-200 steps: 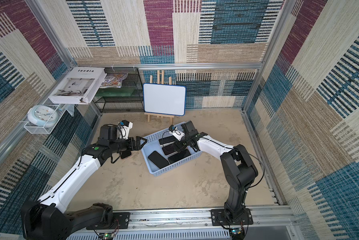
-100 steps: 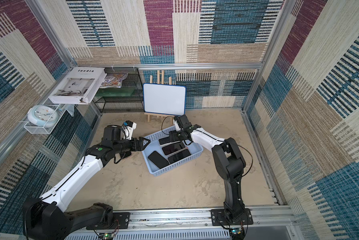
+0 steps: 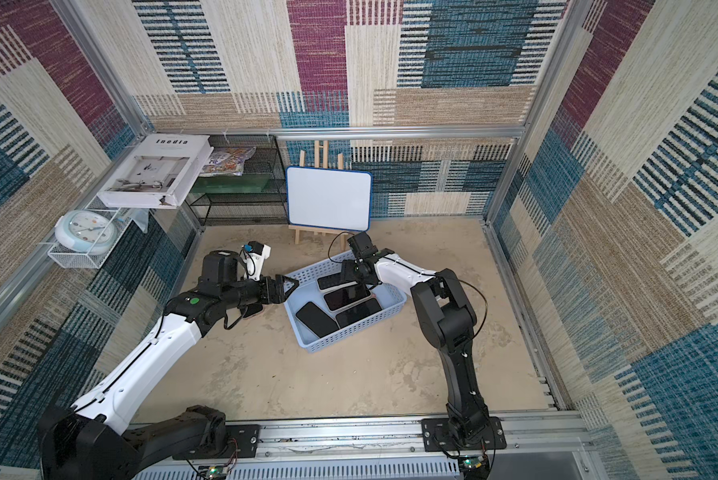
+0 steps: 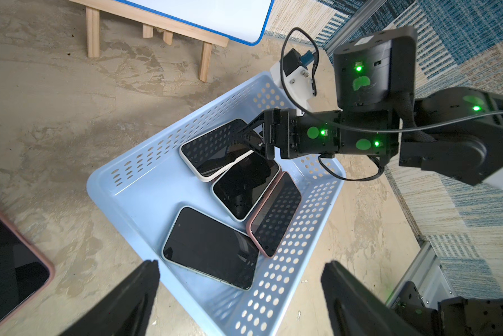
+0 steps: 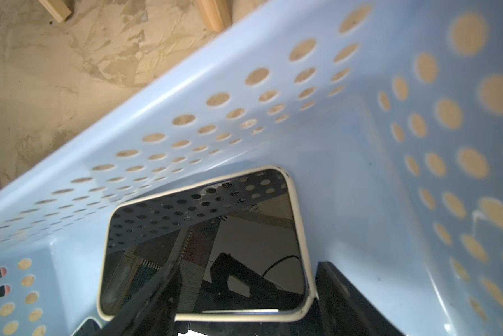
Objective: Take the phone out of the storage box
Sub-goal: Pick up the phone from the storage box.
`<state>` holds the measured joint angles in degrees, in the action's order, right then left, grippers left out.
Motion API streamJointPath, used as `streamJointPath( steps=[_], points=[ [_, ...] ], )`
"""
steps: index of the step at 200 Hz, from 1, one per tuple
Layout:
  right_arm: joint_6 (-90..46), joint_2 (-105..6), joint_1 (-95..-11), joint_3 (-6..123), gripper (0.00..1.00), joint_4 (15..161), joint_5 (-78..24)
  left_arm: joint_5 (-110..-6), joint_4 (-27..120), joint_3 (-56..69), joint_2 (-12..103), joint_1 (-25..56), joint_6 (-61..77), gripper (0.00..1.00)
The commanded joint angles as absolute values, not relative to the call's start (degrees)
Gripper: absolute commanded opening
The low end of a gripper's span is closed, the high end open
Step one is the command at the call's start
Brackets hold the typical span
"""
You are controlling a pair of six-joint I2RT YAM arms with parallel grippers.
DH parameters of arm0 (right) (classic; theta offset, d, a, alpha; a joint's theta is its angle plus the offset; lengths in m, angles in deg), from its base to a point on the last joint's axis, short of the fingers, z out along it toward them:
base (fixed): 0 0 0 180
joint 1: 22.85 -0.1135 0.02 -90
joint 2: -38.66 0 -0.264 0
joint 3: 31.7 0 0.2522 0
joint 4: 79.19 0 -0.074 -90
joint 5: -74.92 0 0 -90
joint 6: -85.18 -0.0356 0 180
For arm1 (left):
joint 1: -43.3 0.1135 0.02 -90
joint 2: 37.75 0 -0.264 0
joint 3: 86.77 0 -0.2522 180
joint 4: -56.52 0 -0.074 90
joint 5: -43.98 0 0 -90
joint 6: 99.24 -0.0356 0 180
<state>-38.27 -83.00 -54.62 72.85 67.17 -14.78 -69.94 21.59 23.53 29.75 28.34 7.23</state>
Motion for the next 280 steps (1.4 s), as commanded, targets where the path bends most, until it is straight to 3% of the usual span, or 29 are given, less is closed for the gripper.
streamJointPath(
  steps=[1,43,146,165,189,229,280],
  points=[
    [-40.5,-84.4,-54.4,74.3,0.8,67.4,-14.1,-70.1,20.4,22.9,29.5,28.3,6.0,0.92],
    [-41.0,-86.1,-54.2,74.2,0.8,68.0,-15.2,-70.0,20.0,22.3,29.8,28.3,5.5,0.93],
    [-39.0,-76.1,-54.1,65.1,0.64,78.5,-21.7,-71.5,22.1,23.0,32.0,28.3,6.8,0.93],
    [-39.2,-75.2,-54.2,64.7,0.67,77.4,-19.0,-71.6,22.2,22.8,32.2,28.3,6.9,0.93],
    [-37.8,-75.9,-54.2,66.6,0.8,72.8,-13.2,-71.7,22.1,22.8,32.5,28.3,7.0,0.93],
    [-16.9,-78.7,-56.8,71.0,0.88,67.2,-12.5,-70.4,20.2,22.0,33.5,28.3,6.5,0.93],
    [9.2,-68.4,-60.2,53.6,0.86,81.9,-15.1,-69.2,18.9,21.1,35.2,28.3,6.7,0.93]
  ],
)
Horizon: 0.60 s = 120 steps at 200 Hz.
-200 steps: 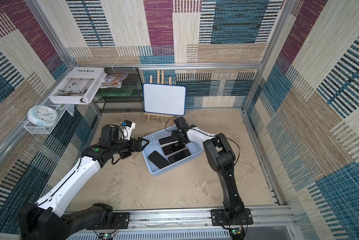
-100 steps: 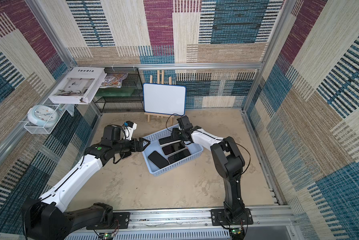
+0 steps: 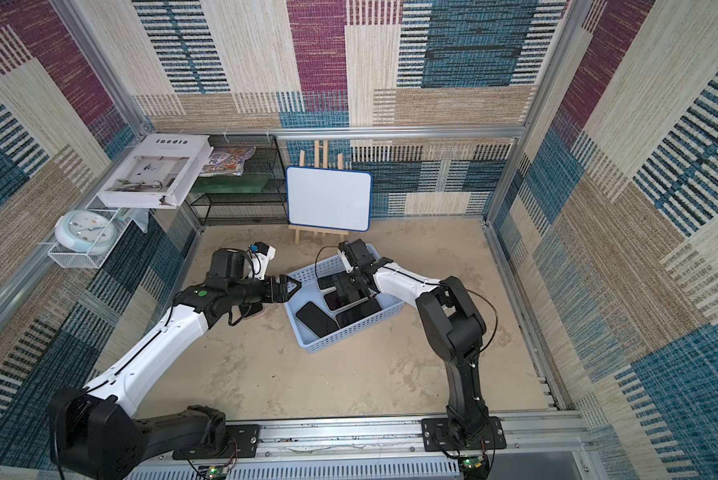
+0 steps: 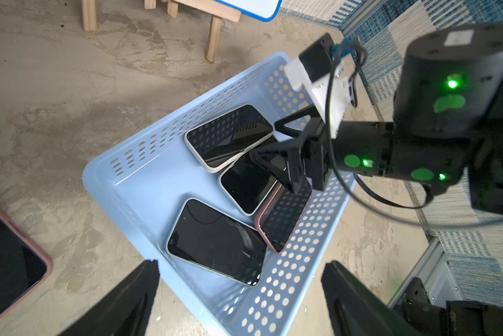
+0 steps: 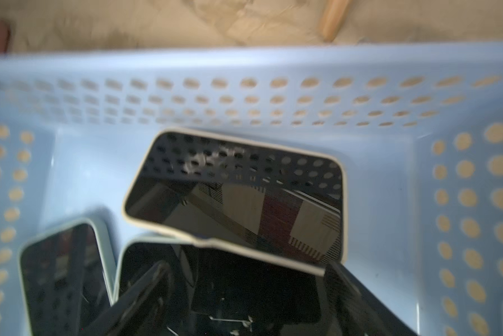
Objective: Take the phone out of the storage box
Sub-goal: Pick up the phone from the storage box.
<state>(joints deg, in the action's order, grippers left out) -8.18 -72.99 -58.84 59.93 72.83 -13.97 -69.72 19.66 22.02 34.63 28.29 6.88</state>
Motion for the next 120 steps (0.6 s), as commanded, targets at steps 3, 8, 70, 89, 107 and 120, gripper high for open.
streamJointPath(
  steps=[3,8,70,89,107,120],
  points=[
    [10.4,-67.7,-60.4,52.6,0.85,83.0,-15.7,-69.1,18.8,21.1,35.3,28.3,6.7,0.93],
    [13.1,-66.8,-60.6,51.0,0.85,84.5,-16.7,-69.1,18.8,21.0,35.4,28.3,6.7,0.93],
    [25.3,-70.4,-63.1,52.0,0.82,89.0,-18.4,-69.0,18.5,20.7,36.0,28.3,6.8,0.93],
    [25.5,-72.6,-63.6,54.3,0.82,90.0,-19.0,-68.6,18.0,20.7,35.8,28.2,6.5,0.93],
    [24.4,-73.9,-64.5,55.6,0.82,91.9,-19.2,-68.2,17.7,20.8,35.5,28.3,6.2,0.93],
    [23.6,-75.0,-65.4,56.4,0.83,93.5,-17.3,-67.7,17.6,20.8,35.4,28.3,6.1,0.93]
  ],
)
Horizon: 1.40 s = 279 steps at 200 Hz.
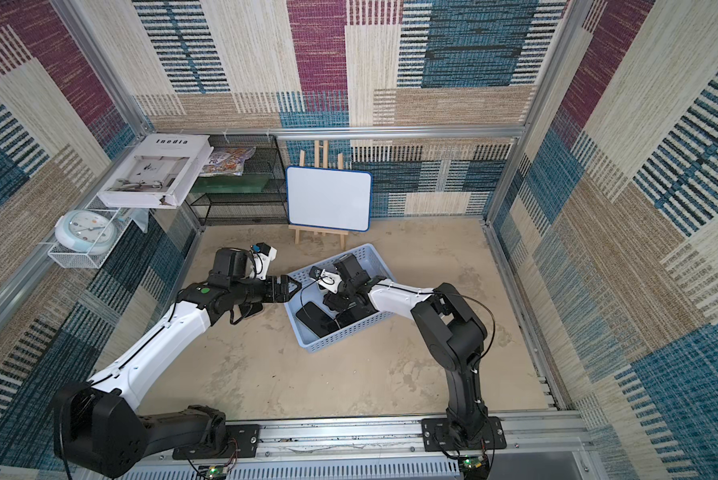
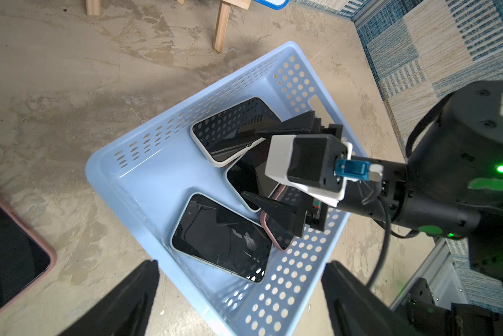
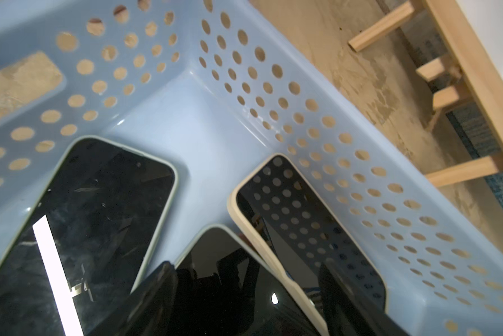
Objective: Take the phone out of the storage box
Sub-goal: Pick up the phone from the storage box.
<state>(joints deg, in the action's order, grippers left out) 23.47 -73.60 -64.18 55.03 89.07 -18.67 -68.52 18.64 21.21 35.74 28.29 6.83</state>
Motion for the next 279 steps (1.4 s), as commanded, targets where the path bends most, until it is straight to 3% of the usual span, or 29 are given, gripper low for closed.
streamJointPath(
  steps=[1,118,153,206,279],
  points=[
    [23.6,-75.2,-65.4,56.4,0.83,93.6,-17.0,-67.8,17.6,20.8,35.4,28.3,6.1,0.93],
    [22.2,-87.0,-67.6,70.4,0.81,84.8,-0.1,-66.3,16.9,21.1,33.6,28.4,6.9,0.94],
    [22.7,-85.4,-67.9,69.3,0.81,82.7,-2.3,-66.2,16.8,20.8,33.5,28.4,6.7,0.94],
    [23.5,-87.9,-68.0,72.0,0.81,78.1,5.1,-66.6,16.9,20.8,33.7,28.4,6.2,0.94],
    [23.6,-87.8,-67.4,70.5,0.8,83.9,11.1,-66.5,16.8,20.9,33.8,28.6,6.1,0.95]
  ],
)
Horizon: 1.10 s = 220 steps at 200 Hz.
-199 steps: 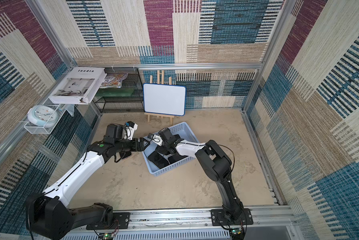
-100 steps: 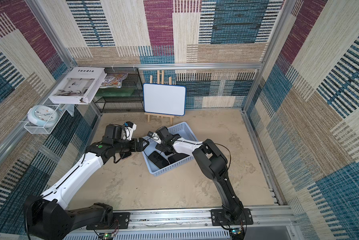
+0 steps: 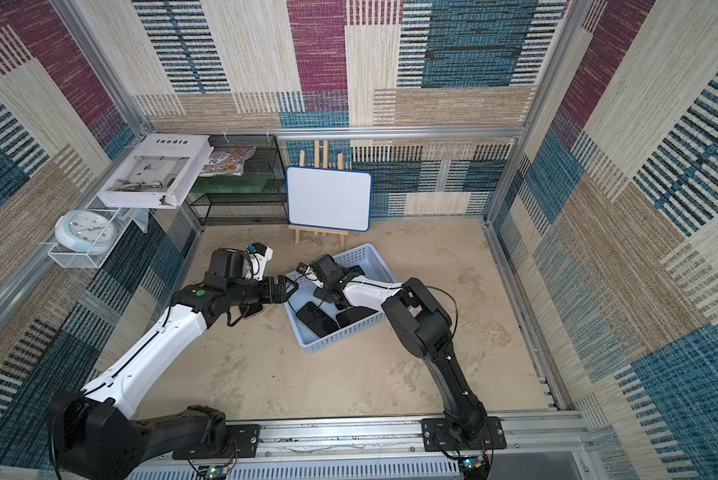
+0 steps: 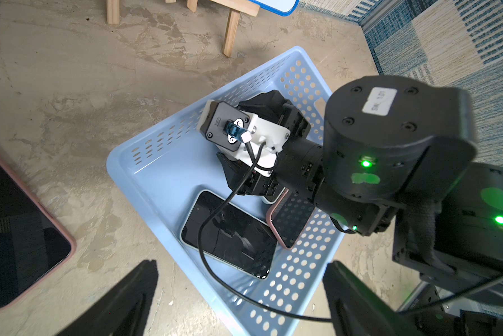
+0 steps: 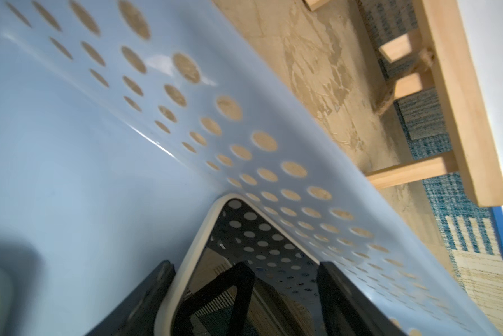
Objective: Take the phone out of the storage box
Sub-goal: Pick up the phone from the storage box.
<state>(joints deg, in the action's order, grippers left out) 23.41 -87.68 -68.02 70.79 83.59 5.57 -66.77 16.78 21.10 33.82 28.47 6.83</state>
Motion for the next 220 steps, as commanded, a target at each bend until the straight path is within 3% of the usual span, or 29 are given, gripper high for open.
streamJointPath(
  steps=[1,174,220],
  points=[
    [23.6,-87.8,-67.4,70.6,0.8,83.9,11.1,-66.4,16.8,20.9,33.7,28.6,6.1,0.95],
    [20.3,-82.5,-62.4,63.7,0.56,90.8,14.8,-66.1,16.6,21.0,33.8,28.7,5.8,0.95],
    [20.9,-81.1,-61.2,62.6,0.39,92.7,15.8,-66.4,16.4,20.6,33.8,28.7,6.1,0.95]
  ],
)
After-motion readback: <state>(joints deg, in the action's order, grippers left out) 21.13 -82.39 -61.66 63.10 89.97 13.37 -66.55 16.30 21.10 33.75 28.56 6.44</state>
